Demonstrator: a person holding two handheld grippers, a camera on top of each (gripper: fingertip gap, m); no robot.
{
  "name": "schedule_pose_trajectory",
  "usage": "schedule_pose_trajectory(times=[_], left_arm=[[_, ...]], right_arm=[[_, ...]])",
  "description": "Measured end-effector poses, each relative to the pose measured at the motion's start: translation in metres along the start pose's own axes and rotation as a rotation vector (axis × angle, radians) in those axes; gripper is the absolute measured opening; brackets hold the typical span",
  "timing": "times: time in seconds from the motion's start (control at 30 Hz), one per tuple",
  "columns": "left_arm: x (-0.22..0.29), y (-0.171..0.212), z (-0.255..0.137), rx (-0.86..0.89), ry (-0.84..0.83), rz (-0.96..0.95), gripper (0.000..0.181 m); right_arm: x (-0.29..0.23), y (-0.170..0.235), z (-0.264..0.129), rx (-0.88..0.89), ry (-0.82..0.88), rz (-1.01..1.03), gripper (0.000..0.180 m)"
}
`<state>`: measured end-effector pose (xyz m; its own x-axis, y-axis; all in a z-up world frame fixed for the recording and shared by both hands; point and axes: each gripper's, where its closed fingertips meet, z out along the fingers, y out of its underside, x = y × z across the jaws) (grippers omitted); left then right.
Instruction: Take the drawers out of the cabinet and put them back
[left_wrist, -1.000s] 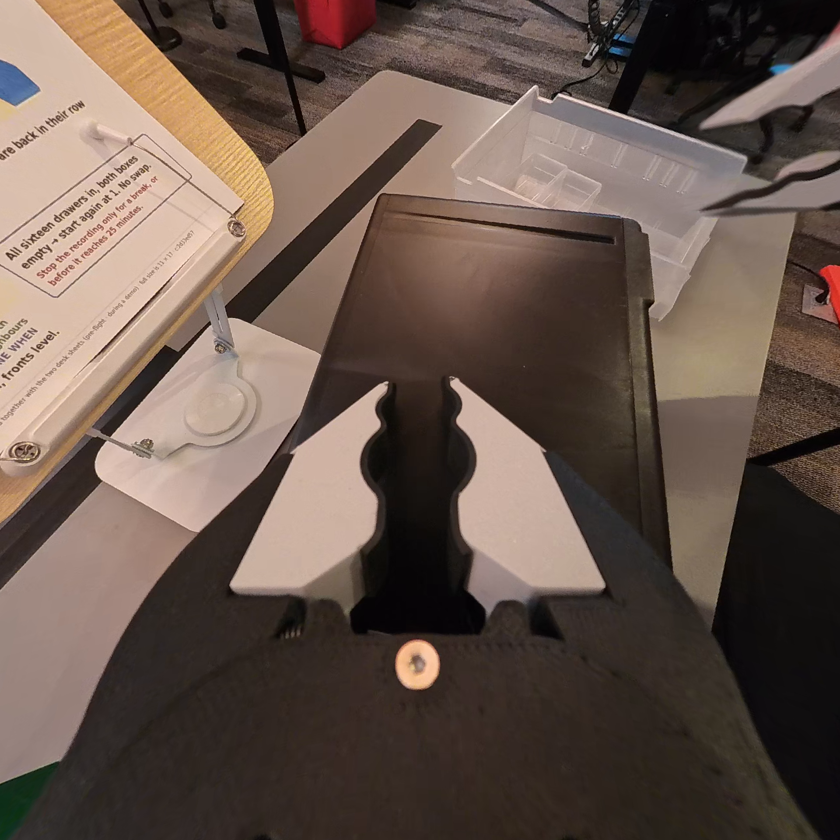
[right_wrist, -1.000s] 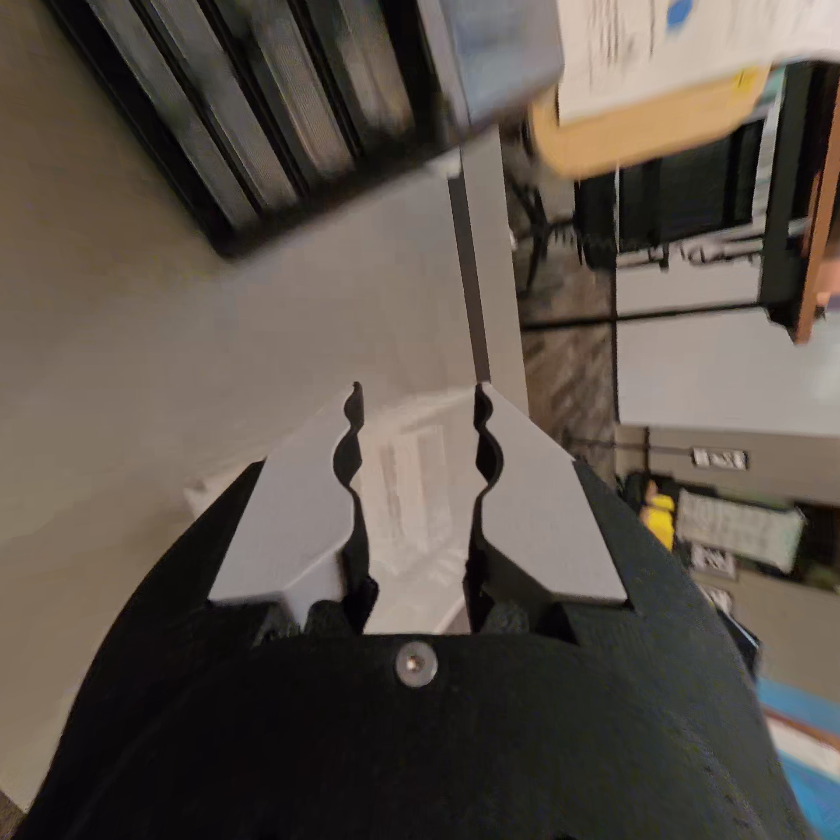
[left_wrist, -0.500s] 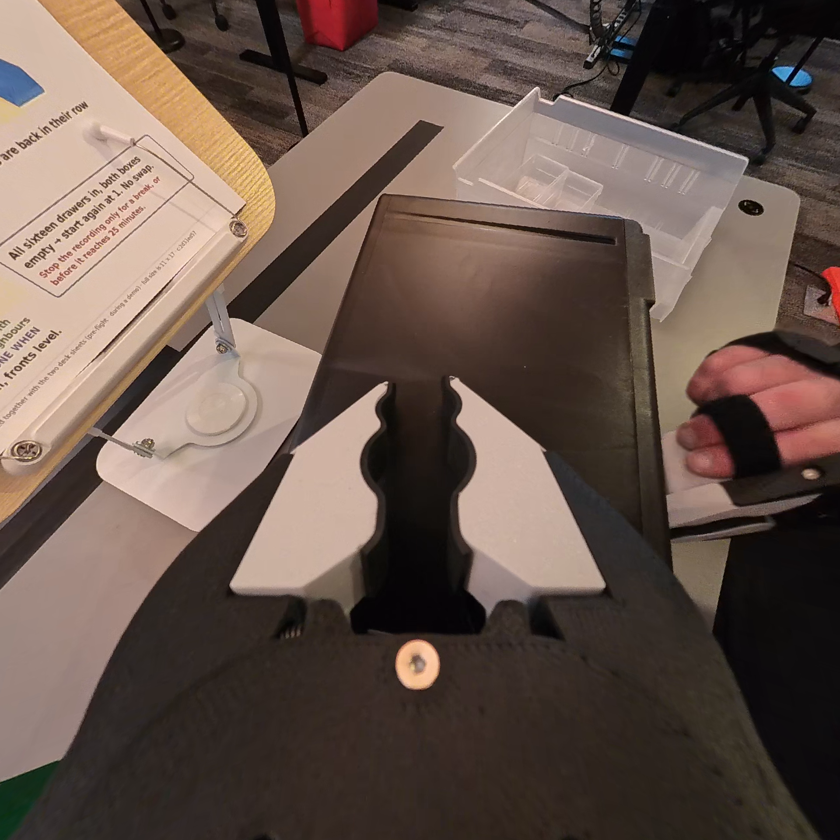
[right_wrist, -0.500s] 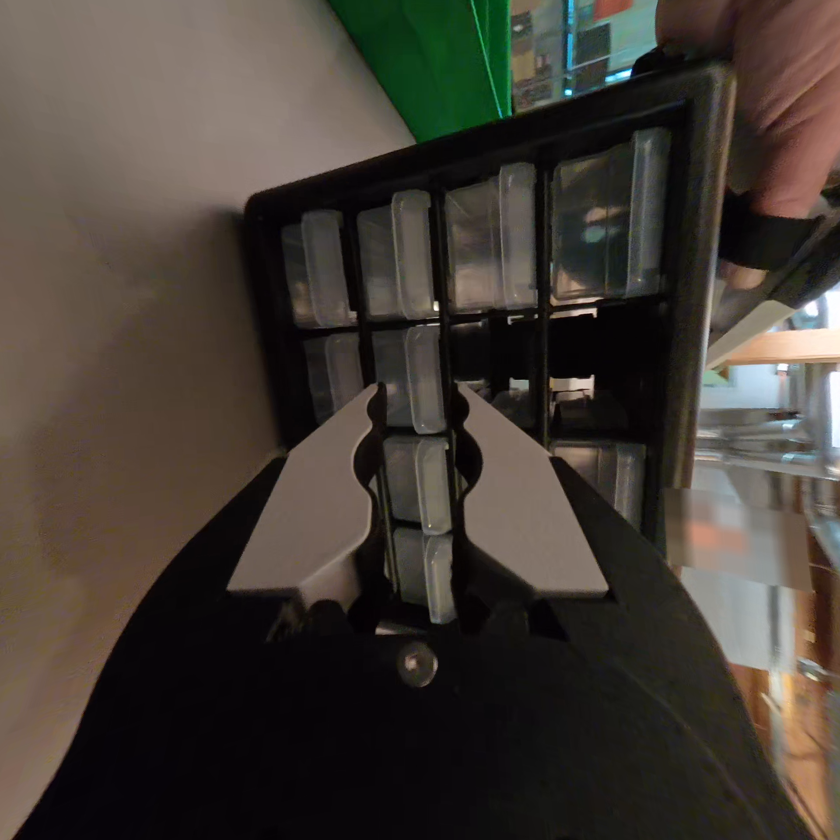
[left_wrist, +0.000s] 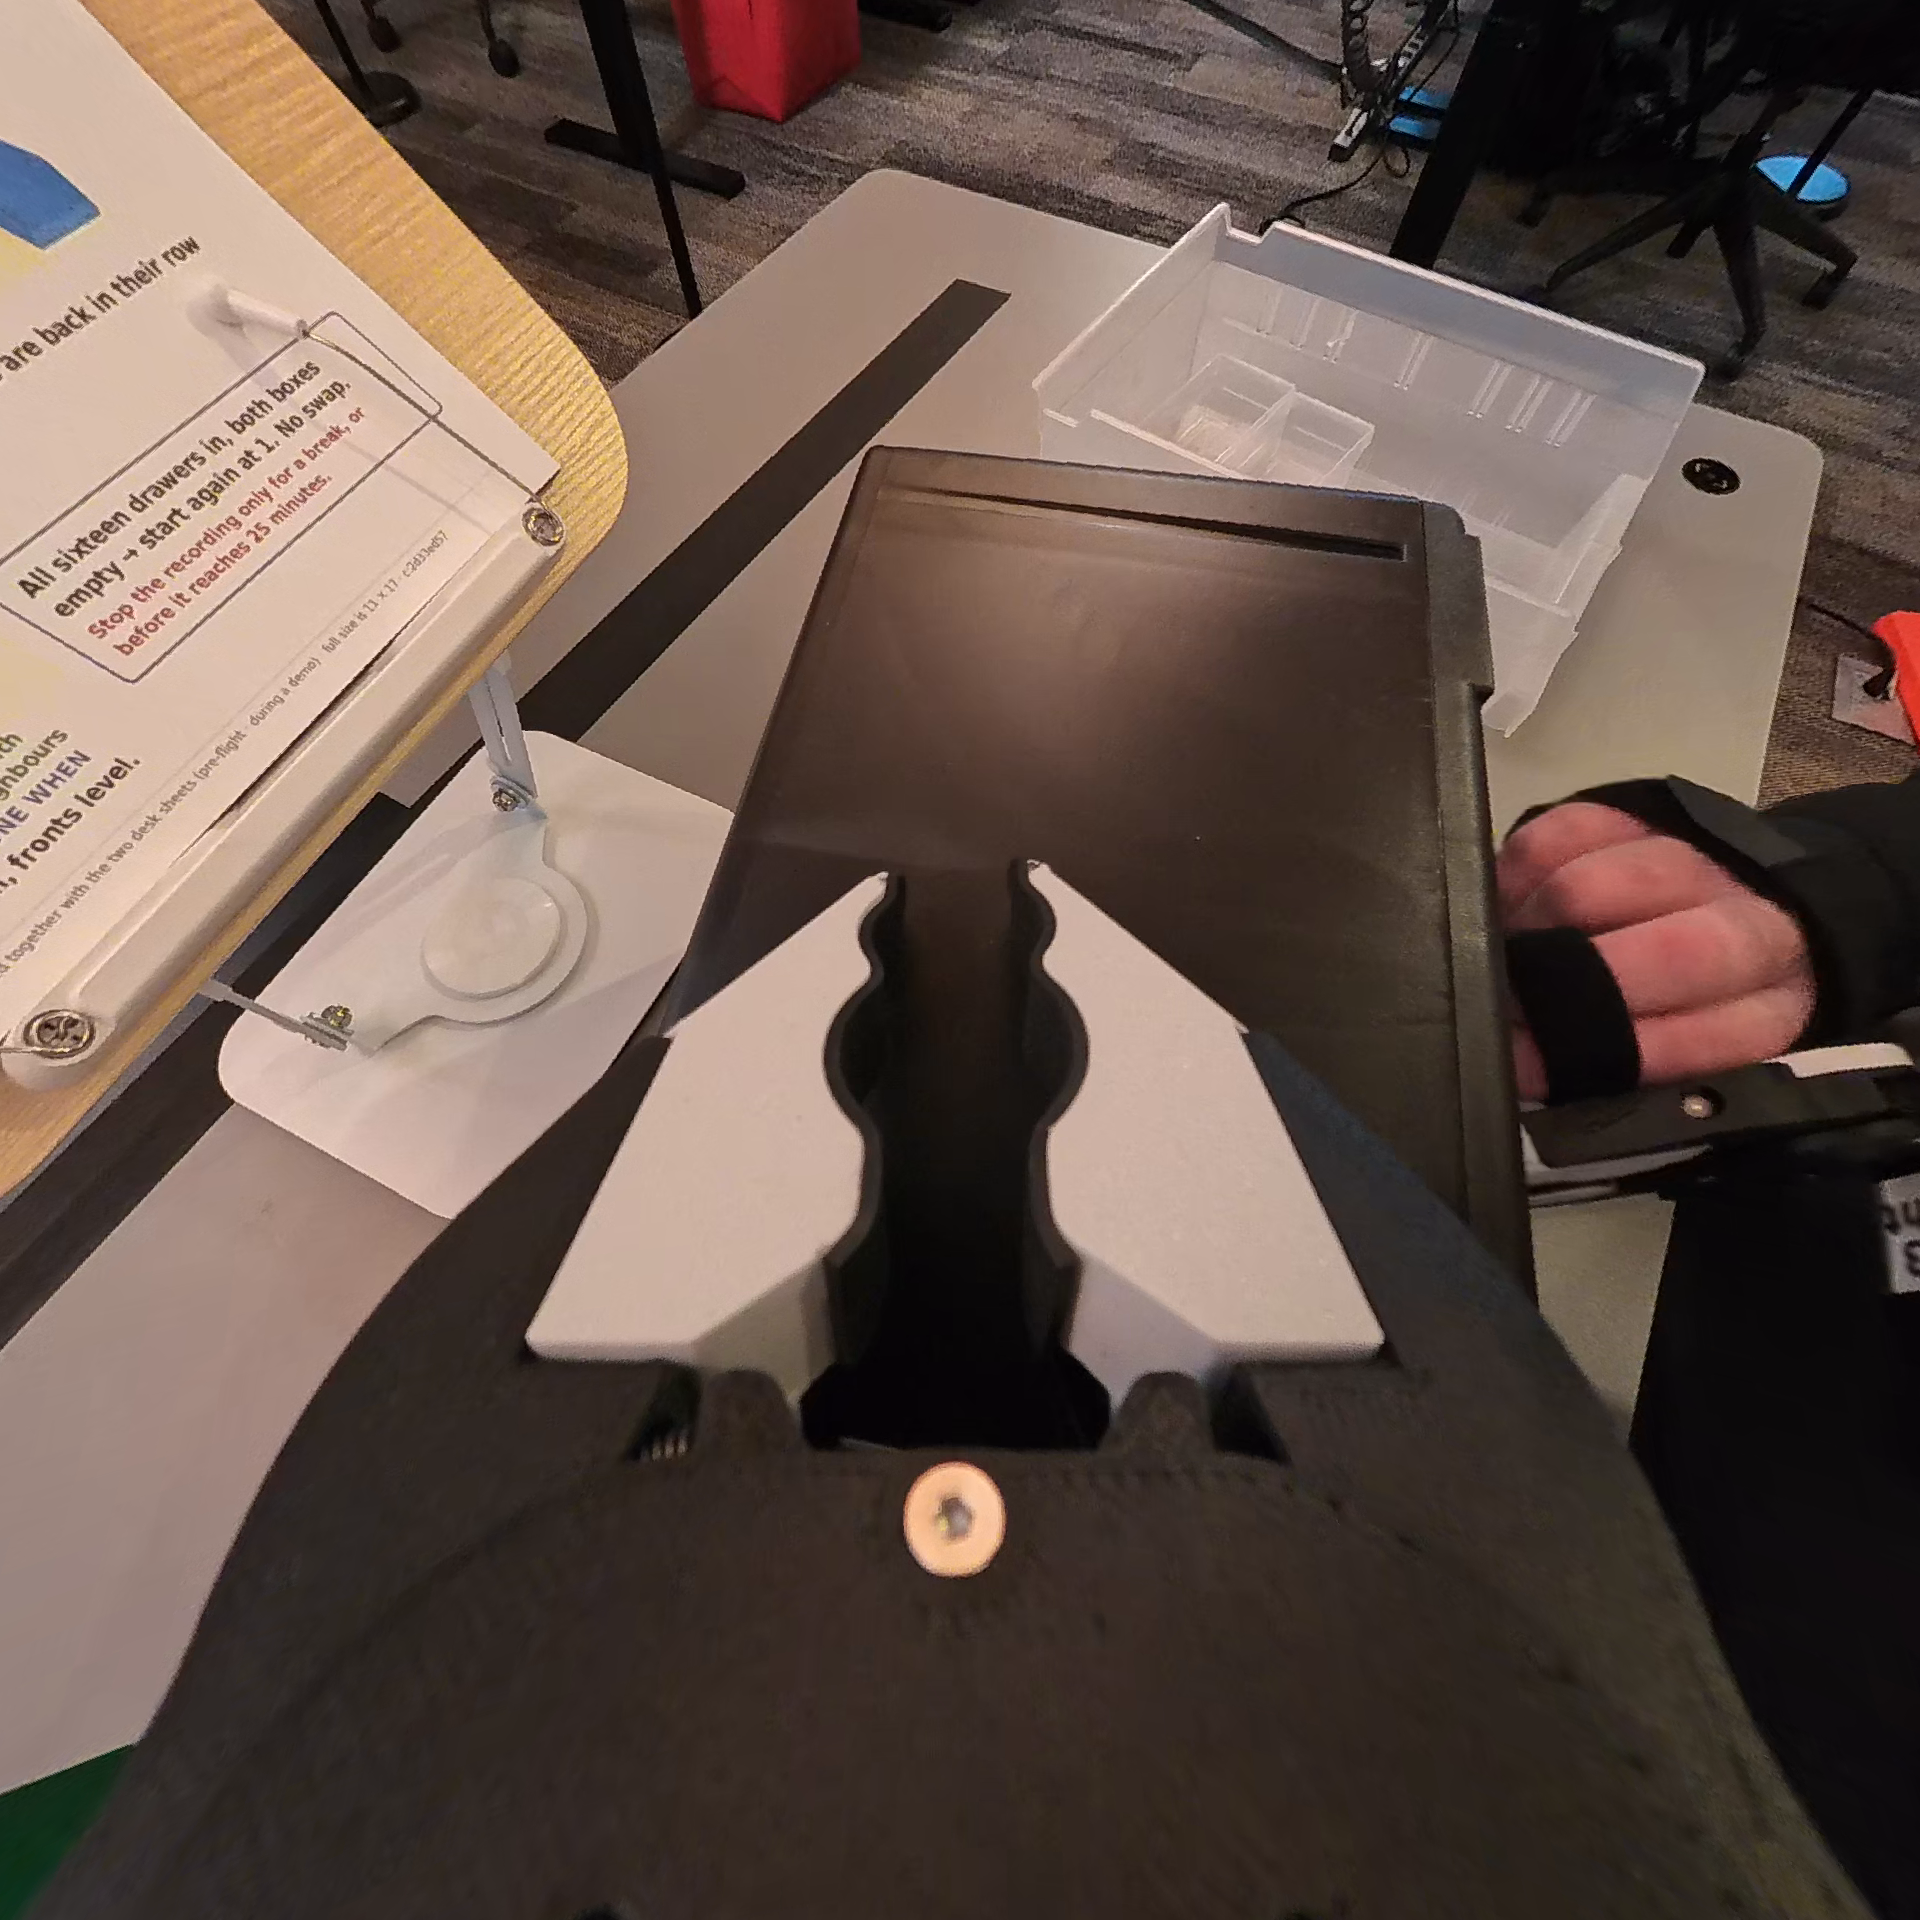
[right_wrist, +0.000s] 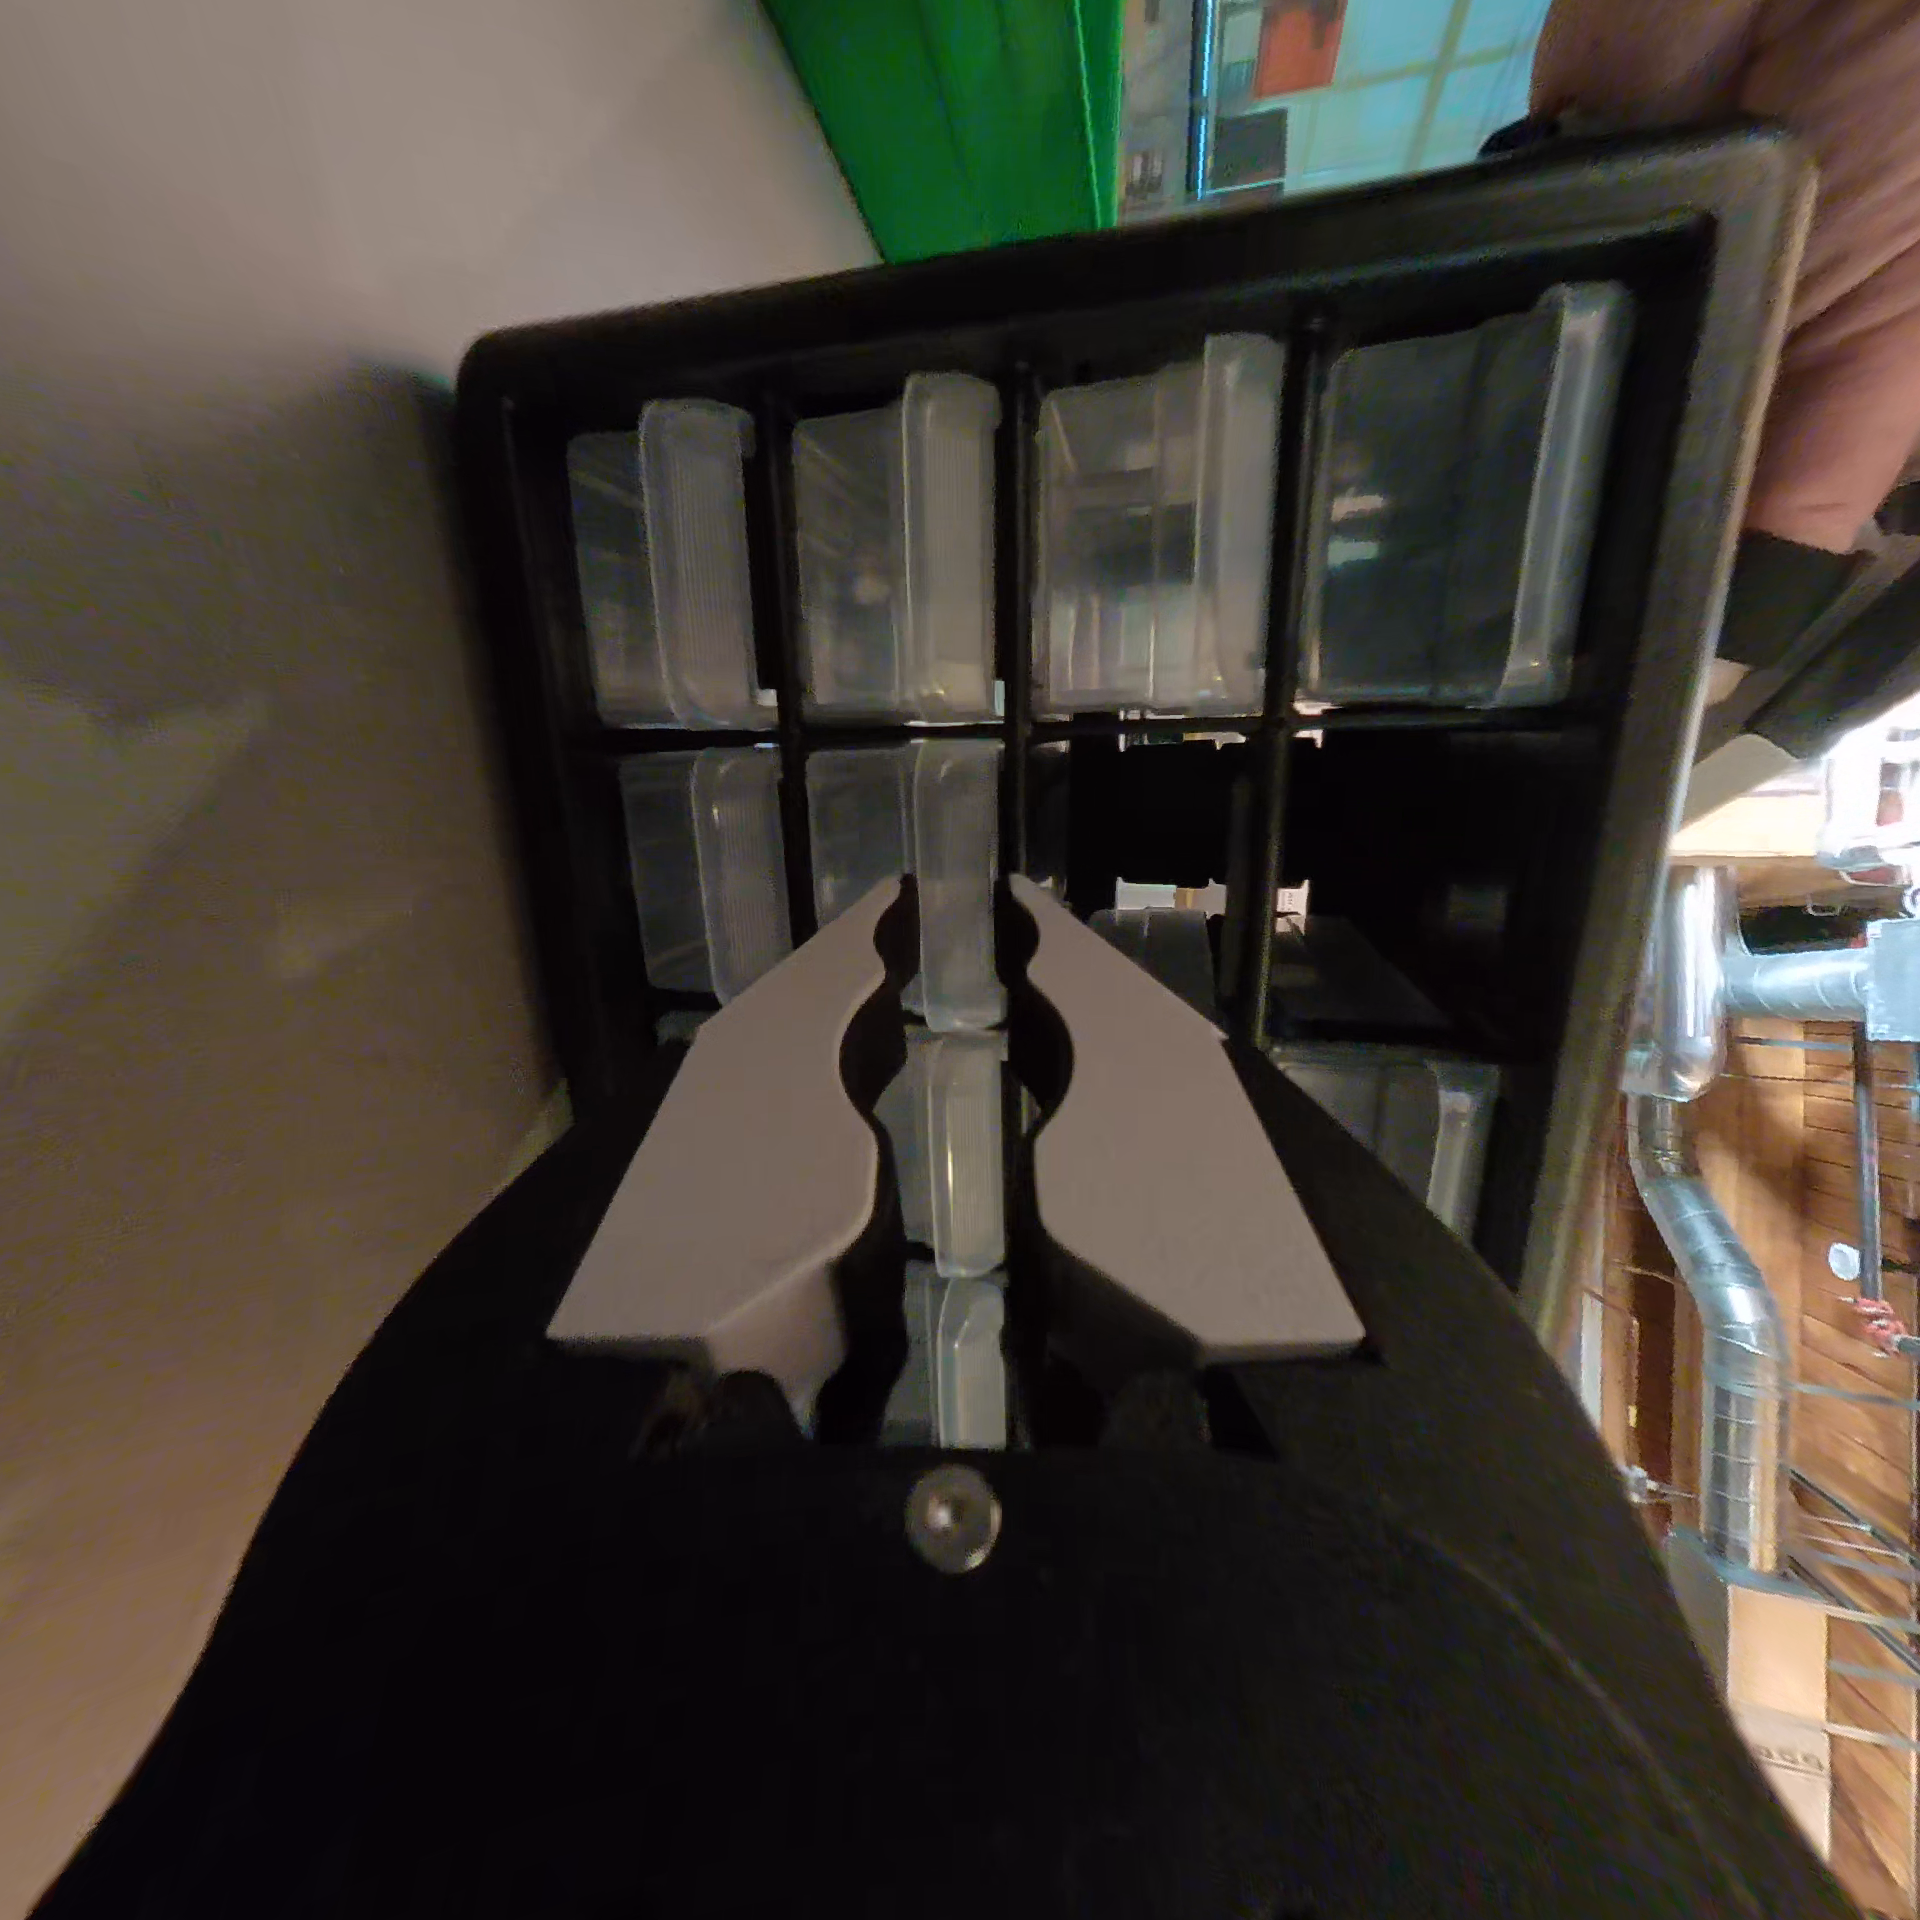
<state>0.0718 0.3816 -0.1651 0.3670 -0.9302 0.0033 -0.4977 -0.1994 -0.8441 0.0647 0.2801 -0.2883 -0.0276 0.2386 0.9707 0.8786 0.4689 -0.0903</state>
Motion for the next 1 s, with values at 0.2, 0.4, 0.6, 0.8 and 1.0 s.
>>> schedule_pose_trajectory(times=[0.2, 0.4, 0.6, 0.8, 1.0], left_arm=[[0.000, 0.000, 0.000, -0.001, 0.001, 0.000, 0.019], [0.000, 0.000, 0.000, -0.001, 0.000, -0.001, 0.019], [0.000, 0.000, 0.000, -0.001, -0.001, -0.003, 0.019], [0.000, 0.000, 0.000, -0.002, -0.002, -0.004, 0.019], [0.000, 0.000, 0.000, -0.003, -0.004, -0.005, 0.019]], right_arm=[[-0.007, -0.011, -0.029, 0.029, -0.009, 0.013, 0.012], [-0.013, -0.021, -0.060, 0.048, -0.029, 0.018, 0.011], [-0.016, -0.025, -0.082, 0.070, -0.002, 0.040, 0.010], [-0.013, -0.030, -0.103, 0.070, 0.007, 0.043, 0.008], [-0.008, -0.033, -0.116, 0.088, 0.024, 0.033, 0.007]])
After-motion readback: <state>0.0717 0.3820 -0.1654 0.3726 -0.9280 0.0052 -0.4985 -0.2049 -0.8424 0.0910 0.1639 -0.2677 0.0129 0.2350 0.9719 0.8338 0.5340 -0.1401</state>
